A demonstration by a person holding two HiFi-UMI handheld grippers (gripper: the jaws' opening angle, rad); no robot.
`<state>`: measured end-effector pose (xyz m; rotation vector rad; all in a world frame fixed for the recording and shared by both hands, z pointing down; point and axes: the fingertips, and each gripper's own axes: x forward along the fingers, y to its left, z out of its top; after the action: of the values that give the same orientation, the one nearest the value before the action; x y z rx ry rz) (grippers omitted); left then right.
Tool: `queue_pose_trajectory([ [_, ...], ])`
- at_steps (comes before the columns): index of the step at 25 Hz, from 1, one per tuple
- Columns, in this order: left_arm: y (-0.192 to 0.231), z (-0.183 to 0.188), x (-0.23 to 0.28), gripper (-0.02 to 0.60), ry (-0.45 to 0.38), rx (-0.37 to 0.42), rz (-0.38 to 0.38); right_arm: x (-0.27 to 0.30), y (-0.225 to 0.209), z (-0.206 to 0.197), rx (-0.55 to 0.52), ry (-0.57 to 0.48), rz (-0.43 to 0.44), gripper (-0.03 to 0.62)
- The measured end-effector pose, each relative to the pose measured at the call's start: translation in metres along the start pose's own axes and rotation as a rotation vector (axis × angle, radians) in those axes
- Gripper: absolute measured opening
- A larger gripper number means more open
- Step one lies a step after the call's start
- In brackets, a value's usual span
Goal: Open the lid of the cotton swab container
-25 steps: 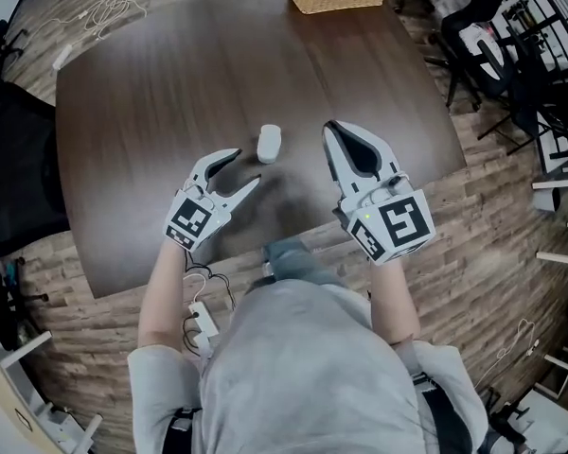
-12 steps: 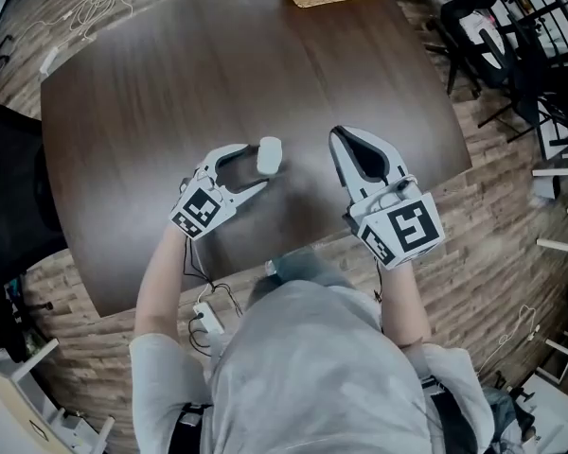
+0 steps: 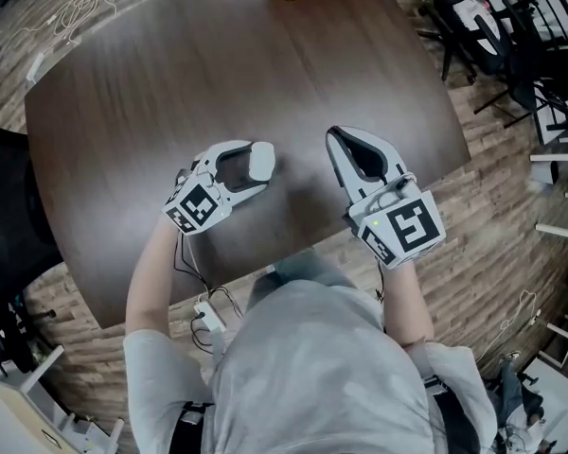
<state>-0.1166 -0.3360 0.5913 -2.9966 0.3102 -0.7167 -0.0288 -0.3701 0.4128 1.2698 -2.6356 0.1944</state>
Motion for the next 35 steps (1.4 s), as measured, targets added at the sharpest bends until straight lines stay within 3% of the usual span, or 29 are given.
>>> queue_pose_trajectory([
  [9, 0.001, 0.004, 0.014, 0.299, -0.003, 0.025, -0.061, 0.008, -0.005, -0.009, -0.002, 0.021, 0.018, 0.017],
  [17, 0.002, 0.013, 0.027, 0.299, 0.008, -0.031, 0.074, 0.010, -0.011, -0.010, 0.008, 0.020, 0.017, 0.017],
  [23, -0.011, 0.021, 0.028, 0.299, -0.030, 0.046, -0.041, 0.006, -0.014, -0.016, 0.015, 0.024, 0.018, 0.017],
  [35, -0.017, 0.024, 0.043, 0.302, 0.060, 0.203, -0.241, -0.004, -0.023, -0.027, 0.025, 0.038, 0.020, 0.017],
])
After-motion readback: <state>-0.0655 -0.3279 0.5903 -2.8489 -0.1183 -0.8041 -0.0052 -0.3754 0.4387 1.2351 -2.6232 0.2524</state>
